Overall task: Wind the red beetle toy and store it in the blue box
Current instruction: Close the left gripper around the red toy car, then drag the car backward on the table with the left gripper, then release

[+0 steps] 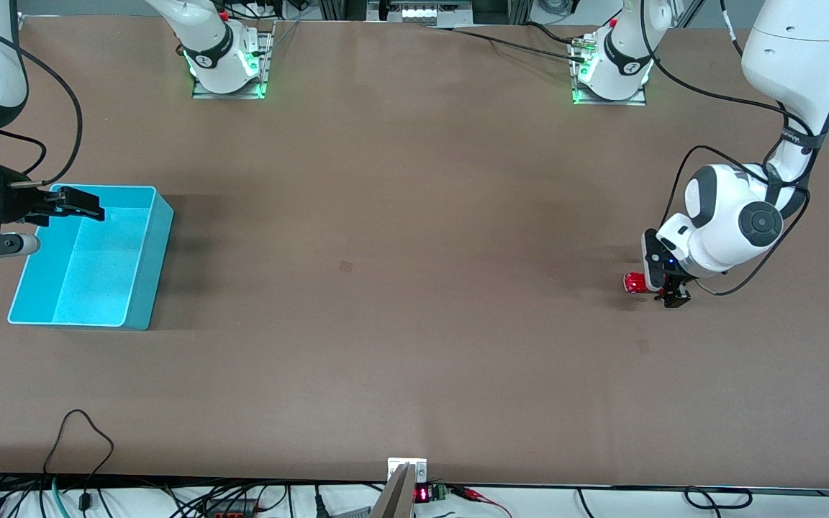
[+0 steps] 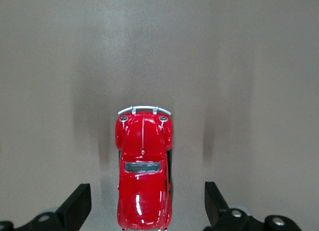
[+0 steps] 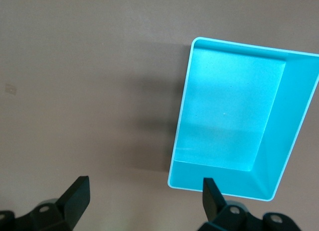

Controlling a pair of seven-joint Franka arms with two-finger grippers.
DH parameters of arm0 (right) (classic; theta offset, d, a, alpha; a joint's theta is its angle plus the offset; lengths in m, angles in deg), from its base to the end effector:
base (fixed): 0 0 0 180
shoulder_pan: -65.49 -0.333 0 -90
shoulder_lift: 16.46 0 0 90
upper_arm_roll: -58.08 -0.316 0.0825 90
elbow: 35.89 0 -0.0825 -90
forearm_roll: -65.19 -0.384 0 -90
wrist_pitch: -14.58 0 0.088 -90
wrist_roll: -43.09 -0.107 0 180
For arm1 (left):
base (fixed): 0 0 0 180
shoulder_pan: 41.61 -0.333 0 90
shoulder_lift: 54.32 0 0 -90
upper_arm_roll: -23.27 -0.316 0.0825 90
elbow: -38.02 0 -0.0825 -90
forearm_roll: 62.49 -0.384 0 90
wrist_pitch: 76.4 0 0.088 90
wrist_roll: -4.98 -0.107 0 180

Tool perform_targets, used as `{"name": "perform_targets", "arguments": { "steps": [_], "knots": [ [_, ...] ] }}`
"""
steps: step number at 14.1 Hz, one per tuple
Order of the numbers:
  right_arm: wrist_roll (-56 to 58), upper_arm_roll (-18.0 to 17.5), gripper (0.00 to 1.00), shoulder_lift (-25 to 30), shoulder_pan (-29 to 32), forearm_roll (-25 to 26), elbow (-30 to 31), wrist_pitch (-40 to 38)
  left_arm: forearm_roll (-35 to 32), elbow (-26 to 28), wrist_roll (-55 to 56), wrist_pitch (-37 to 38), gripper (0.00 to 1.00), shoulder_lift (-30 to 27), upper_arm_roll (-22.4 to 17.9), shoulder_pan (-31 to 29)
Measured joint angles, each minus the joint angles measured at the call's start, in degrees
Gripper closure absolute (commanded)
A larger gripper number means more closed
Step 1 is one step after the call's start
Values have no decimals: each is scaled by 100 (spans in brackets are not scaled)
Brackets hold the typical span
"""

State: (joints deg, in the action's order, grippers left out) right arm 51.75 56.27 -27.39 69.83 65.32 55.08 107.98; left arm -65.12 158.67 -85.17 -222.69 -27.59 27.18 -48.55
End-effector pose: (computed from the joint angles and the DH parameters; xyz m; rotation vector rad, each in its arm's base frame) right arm 0.6042 -0.0283 0.5104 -3.1105 -0.1668 0.2297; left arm 0.5776 0.0298 0.1911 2.2305 -2.1888 -0.0124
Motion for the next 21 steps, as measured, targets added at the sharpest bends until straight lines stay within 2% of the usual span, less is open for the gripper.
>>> {"name": "perform_targets", "arguments": {
  "steps": [5,7,10,21],
  "knots": [
    [0,2,0,0,1,0,0,0,0,81,-10,-9,51,3,0,-1],
    [0,2,0,0,1,0,0,0,0,81,-12,-16,63,3,0,-1],
    [0,2,0,0,1,0,0,0,0,81,-15,-25,66,0,0,-2],
    [0,2,0,0,0,0,0,0,0,80,-403,-34,66,6,0,-4]
  ]
}}
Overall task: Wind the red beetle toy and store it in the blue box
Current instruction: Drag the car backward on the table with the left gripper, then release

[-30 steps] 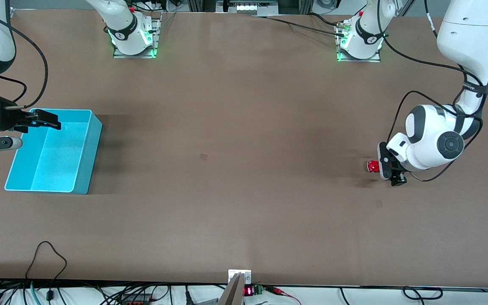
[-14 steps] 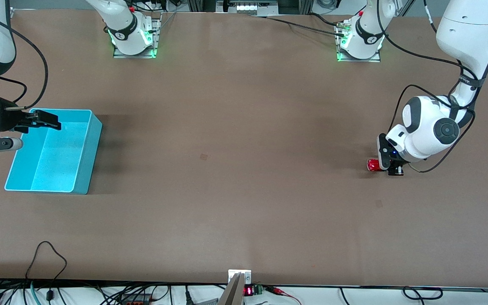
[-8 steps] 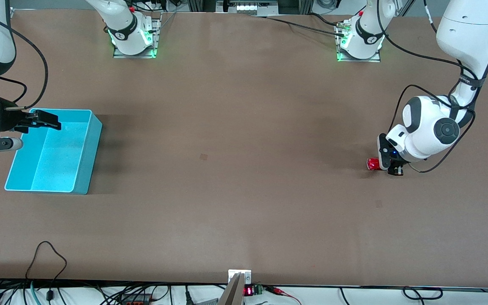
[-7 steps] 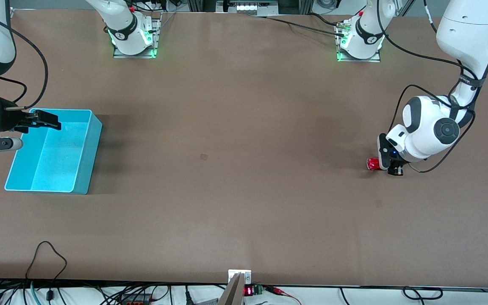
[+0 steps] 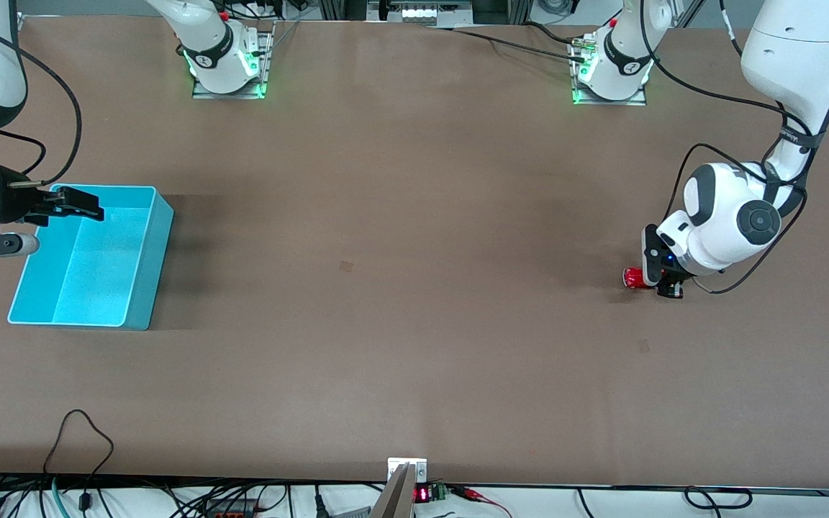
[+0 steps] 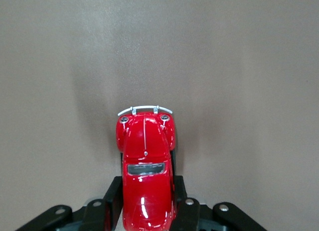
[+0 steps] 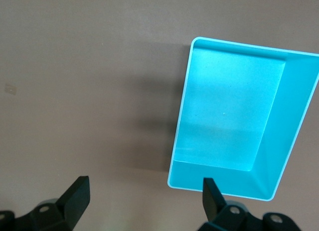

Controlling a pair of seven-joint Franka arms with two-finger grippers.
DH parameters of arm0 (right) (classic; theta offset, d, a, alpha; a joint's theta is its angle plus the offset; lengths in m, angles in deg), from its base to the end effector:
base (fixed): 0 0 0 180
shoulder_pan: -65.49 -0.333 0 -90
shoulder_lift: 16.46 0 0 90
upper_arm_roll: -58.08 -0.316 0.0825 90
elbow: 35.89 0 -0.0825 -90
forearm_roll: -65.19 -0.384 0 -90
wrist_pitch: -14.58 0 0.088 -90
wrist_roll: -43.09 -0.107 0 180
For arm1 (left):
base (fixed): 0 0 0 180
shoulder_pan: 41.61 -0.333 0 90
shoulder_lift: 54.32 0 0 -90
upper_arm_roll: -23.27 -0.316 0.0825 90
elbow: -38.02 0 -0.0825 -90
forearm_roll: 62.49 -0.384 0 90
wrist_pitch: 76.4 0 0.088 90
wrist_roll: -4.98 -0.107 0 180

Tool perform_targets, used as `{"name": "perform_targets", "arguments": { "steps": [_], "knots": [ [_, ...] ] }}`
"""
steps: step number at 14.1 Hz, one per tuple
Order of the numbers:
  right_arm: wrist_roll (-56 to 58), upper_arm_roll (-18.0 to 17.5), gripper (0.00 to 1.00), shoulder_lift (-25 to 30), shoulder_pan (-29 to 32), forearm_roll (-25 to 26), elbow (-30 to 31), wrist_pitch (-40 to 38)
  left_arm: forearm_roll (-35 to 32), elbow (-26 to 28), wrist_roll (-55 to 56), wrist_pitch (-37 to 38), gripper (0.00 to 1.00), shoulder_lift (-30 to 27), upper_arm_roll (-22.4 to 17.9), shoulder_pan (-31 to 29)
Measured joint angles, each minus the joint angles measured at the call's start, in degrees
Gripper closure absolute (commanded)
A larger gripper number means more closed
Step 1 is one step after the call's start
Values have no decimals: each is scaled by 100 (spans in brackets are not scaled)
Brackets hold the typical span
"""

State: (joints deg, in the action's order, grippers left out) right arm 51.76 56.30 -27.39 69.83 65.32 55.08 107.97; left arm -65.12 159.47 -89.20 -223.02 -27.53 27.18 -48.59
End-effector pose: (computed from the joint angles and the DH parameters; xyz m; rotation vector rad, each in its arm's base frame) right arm 0.6042 -0.0286 0.5104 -3.1105 -0.1663 0.2299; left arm 0.5727 0.0297 0.1860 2.1473 -2.2600 -0.0204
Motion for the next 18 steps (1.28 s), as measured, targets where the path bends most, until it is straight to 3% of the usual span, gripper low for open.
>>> {"name": "perform_targets", "arguments": {
  "steps": [10,11,12,13,15,18],
  "knots": [
    [0,-3,0,0,-5,0,0,0,0,-220,-746,30,62,136,-5,-713],
    [0,-3,0,0,-5,0,0,0,0,-259,-843,26,52,159,-5,-848],
    [0,-4,0,0,-7,0,0,0,0,-301,-923,21,19,186,-5,-999],
    [0,-7,0,0,-8,0,0,0,0,-328,-970,25,0,231,-6,-1140],
    [0,-11,0,0,-9,0,0,0,0,-420,-1033,159,0,319,2,-1348],
    [0,-13,0,0,-9,0,0,0,0,-924,-1082,1238,0,310,71,-1391]
  ]
}}
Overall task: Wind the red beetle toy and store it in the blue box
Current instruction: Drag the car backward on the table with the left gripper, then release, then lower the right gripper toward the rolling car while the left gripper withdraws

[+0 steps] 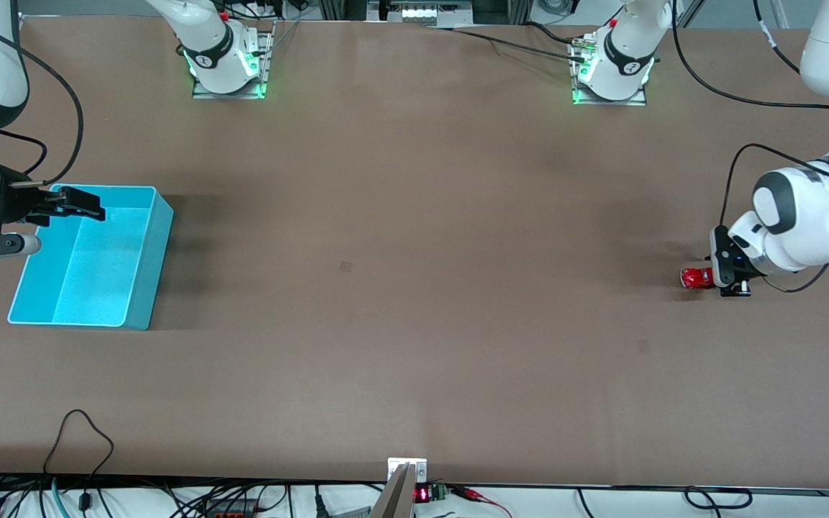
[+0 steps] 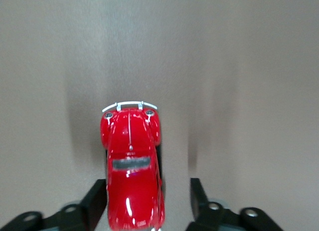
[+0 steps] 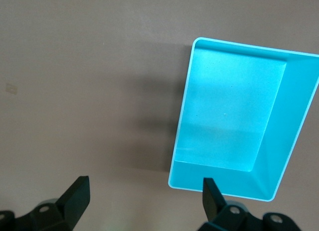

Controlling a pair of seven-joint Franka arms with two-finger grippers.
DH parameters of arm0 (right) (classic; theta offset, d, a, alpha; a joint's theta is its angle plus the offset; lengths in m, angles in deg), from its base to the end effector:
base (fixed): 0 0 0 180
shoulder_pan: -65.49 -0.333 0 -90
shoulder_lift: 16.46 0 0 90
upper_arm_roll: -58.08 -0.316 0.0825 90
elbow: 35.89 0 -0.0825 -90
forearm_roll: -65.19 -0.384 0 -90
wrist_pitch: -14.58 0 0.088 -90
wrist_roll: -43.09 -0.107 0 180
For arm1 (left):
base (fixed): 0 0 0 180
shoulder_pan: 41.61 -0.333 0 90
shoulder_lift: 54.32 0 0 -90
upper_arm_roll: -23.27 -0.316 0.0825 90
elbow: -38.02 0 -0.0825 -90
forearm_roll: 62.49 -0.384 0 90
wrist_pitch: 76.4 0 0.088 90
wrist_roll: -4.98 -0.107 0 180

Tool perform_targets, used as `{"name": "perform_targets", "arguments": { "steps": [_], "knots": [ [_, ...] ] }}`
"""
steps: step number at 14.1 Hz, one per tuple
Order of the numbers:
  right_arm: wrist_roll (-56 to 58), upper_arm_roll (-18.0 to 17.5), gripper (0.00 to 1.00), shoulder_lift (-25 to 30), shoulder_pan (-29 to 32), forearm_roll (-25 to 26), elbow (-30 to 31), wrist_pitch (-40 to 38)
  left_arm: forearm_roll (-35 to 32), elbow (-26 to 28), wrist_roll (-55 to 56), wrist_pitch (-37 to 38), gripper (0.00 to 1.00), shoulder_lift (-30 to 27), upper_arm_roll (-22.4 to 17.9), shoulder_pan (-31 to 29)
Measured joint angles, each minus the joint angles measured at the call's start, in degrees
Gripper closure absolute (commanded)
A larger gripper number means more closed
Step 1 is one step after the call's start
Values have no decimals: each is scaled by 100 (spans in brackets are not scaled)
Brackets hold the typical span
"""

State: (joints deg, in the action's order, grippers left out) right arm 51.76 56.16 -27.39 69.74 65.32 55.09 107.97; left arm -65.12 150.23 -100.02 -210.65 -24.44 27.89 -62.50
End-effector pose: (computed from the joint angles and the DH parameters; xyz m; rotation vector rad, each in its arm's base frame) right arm 0.6043 -0.0263 0.5103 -3.1100 -0.1725 0.2302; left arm 0.5782 0.1705 0.1966 2.1297 -2.1385 -0.0864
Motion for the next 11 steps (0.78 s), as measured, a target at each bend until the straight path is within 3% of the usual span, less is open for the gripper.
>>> {"name": "perform_targets", "arguments": {
  "steps": [4,11],
  "knots": [
    [0,-14,0,0,-5,0,0,0,0,-692,0,1070,0,-142,223,19],
    [0,-19,0,-1,-10,0,0,-7,0,-799,-1,1357,0,-404,783,32]
  ]
}}
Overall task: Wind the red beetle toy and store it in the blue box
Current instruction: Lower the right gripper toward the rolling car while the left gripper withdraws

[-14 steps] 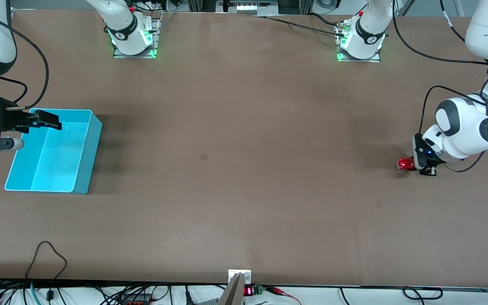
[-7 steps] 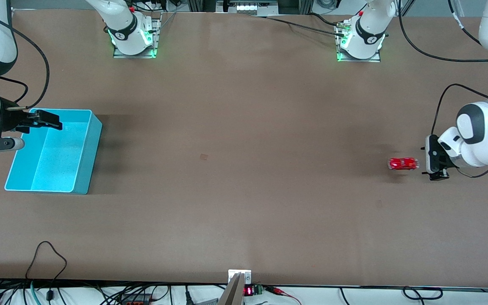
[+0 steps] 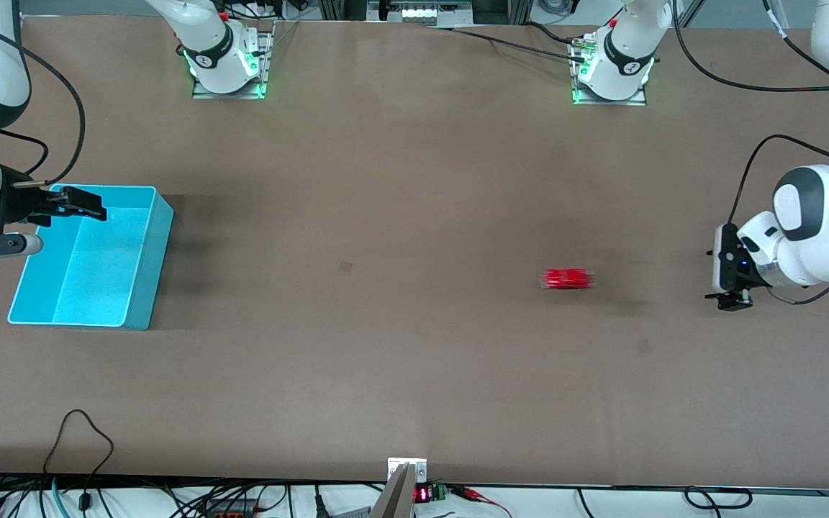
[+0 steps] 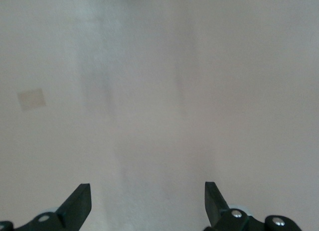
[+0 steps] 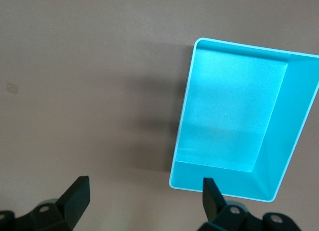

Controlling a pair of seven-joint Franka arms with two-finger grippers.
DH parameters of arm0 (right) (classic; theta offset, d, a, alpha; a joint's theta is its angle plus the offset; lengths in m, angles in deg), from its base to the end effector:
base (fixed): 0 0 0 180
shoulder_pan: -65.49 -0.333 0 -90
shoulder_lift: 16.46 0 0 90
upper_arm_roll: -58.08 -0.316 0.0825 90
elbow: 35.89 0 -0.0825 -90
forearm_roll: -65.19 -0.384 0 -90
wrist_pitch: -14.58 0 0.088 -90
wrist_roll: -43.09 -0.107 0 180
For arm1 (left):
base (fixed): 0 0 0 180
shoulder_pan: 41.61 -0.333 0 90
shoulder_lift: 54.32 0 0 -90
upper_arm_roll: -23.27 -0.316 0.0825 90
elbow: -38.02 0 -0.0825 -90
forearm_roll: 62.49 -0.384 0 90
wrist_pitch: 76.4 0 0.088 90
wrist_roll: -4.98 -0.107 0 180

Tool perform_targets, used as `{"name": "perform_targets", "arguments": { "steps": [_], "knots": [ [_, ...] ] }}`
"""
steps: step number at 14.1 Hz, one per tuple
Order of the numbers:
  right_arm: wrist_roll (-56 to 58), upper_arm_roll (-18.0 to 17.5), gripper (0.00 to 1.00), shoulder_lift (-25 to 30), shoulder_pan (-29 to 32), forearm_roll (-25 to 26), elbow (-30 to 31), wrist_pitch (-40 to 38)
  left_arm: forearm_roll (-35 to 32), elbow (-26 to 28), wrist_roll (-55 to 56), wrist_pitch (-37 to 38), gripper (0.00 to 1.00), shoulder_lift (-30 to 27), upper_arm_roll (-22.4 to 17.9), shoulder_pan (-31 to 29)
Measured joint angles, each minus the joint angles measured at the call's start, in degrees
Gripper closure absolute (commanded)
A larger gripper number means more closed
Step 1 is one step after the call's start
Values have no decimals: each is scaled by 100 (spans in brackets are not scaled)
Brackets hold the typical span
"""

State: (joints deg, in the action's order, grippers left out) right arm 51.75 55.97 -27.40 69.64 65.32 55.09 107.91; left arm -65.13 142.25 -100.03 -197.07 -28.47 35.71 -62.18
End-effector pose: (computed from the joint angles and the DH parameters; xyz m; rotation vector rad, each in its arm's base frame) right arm 0.6043 -0.0234 0.5101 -3.1091 -0.1801 0.2320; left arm 0.6209 0.0996 0.2832 1.9638 -2.2436 -0.0539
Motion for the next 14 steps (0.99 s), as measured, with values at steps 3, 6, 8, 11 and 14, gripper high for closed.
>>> {"name": "perform_targets", "arguments": {
  "steps": [3,6,8,11,14],
  "knots": [
    [-5,-9,0,-3,-46,0,21,-399,0,-103,0,0,0,-7,184,4],
    [-5,-6,0,3,-50,0,255,-550,0,-125,1,0,0,-7,252,88],
    [-4,-2,0,10,-49,0,599,-367,0,-139,50,-2,0,-7,256,188],
    [67,-3,0,111,-52,18,1482,588,0,-261,597,-2,0,-7,258,271],
    [1245,-7,0,327,-52,205,2595,1862,0,-497,1548,203,0,-8,262,423]
  ]
}}
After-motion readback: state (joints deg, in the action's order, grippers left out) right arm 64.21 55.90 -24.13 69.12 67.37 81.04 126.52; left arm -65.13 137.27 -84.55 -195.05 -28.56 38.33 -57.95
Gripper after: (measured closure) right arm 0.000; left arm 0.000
